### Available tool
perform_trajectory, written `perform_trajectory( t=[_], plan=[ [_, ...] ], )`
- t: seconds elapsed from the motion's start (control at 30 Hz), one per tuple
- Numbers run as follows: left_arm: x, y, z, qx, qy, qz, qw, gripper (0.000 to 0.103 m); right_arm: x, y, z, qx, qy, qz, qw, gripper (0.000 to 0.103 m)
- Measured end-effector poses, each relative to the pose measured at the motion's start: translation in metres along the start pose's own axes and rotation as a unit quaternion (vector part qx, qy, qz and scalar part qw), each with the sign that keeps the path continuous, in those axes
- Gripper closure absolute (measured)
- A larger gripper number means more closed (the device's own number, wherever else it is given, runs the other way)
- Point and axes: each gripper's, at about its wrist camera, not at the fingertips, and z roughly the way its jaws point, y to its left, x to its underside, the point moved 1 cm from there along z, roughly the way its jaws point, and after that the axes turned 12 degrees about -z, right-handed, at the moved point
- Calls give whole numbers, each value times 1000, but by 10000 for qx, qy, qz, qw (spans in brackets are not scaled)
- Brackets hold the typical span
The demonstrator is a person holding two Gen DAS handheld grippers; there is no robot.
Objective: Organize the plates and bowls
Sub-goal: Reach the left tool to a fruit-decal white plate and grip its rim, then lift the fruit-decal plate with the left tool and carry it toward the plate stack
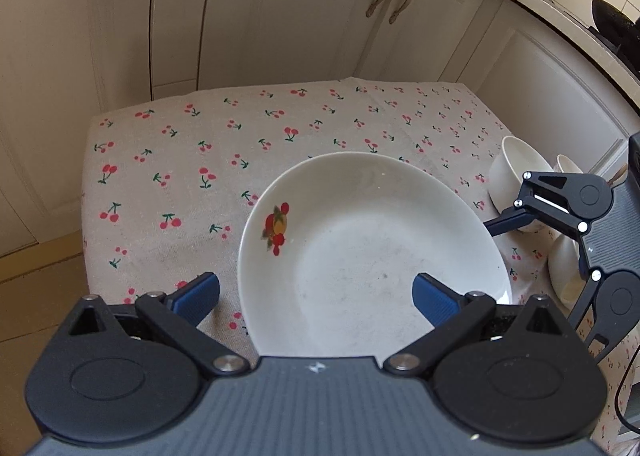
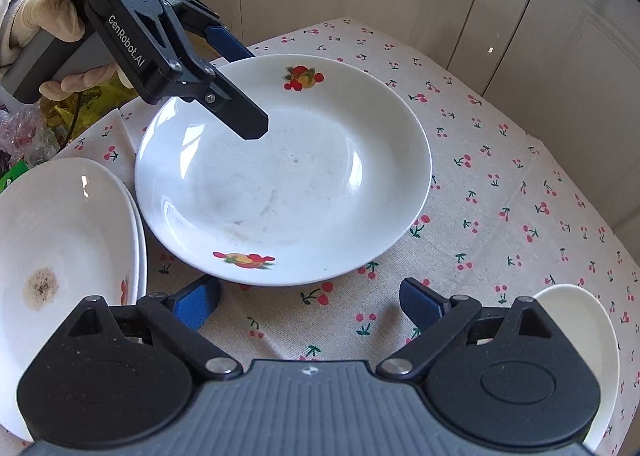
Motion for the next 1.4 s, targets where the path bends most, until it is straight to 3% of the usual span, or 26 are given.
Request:
perform_trajectory(
  t=[0.6,0.83,1.4],
  plan=[
    [-11,4,3,411,257,-18,9988,3,-16,-6,15,-408,70,-419,9983,2],
    [-10,0,3,527,369,80,9979,10,-19,-3,16,-400,-8,-611,9973,1],
    [-16,-4,10,367,571,399,9969,10,-14,-5,6,-352,-462,-444,9973,2]
  ],
)
